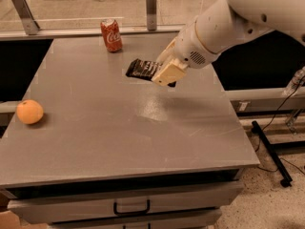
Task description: Move rxbar chocolate near coke can
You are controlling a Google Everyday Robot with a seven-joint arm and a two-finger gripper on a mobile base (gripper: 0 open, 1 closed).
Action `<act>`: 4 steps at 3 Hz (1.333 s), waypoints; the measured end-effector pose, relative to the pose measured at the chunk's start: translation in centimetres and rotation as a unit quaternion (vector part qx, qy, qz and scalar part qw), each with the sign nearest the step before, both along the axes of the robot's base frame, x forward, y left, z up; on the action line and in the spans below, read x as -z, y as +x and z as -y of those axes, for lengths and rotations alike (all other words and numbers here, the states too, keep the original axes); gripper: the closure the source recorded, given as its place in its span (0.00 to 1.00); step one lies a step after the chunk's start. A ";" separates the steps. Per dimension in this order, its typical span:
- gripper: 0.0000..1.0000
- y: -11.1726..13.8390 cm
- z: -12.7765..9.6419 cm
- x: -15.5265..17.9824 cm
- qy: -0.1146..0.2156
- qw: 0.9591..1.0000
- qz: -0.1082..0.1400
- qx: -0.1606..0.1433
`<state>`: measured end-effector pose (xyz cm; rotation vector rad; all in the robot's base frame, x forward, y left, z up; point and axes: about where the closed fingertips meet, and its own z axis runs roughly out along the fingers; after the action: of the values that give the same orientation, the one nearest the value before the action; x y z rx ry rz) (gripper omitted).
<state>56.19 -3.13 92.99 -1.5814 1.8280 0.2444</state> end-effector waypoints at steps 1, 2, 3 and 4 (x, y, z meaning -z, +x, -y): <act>1.00 2.6 1.4 -0.2 0.000 1.000 0.022 0.021; 1.00 7.1 3.5 -0.1 0.013 0.998 0.038 0.042; 1.00 12.7 4.7 0.6 0.029 0.997 0.041 0.055; 1.00 17.8 4.6 2.1 0.035 0.996 0.037 0.067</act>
Offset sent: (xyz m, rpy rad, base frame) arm 0.1456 -0.0715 0.0077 0.0818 -0.1315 -0.1581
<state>74.03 -7.69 90.89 -1.3961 1.8398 0.1841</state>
